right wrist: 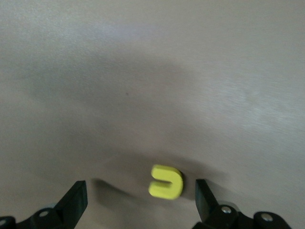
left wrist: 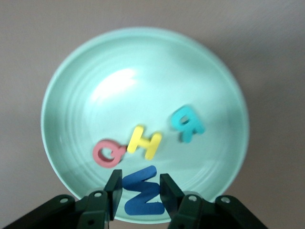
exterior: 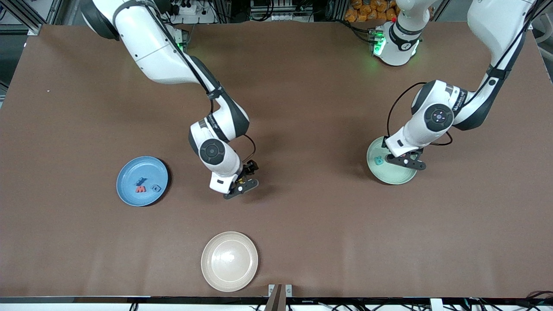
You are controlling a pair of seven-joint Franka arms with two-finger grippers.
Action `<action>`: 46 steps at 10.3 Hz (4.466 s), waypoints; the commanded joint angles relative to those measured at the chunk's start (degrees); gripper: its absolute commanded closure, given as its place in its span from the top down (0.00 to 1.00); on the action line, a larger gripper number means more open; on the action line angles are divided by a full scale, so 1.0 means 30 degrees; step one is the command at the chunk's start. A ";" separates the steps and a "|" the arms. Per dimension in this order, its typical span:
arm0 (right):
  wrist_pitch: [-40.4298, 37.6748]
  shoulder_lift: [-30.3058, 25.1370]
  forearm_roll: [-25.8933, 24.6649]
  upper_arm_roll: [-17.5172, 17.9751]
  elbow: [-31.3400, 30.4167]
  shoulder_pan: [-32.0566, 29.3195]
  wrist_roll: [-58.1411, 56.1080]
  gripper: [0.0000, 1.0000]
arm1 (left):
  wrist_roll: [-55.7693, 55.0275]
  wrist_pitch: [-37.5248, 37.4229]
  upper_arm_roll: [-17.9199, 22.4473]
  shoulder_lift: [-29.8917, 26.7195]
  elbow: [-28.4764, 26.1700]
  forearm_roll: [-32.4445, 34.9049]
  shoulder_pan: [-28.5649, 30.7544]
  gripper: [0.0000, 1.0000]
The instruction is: Sort upper and lower case letters into plates
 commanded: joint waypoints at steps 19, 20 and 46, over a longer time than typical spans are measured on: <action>-0.0245 0.0253 -0.1968 -0.0765 0.0511 0.0286 0.2360 1.00 | 0.0095 -1.3831 -0.1089 -0.1212 1.5818 -0.3379 0.0750 1.00; -0.0274 0.0253 -0.1968 -0.0765 0.0511 0.0286 0.2360 0.90 | 0.0066 -1.4042 -0.1002 -0.1301 1.5820 -0.4251 0.0809 1.00; -0.1741 -1.0255 -0.2525 -0.0794 -0.9323 -0.8646 -0.5844 1.00 | 0.0623 -1.4776 1.1978 -0.4436 1.4912 -0.7043 -1.0938 1.00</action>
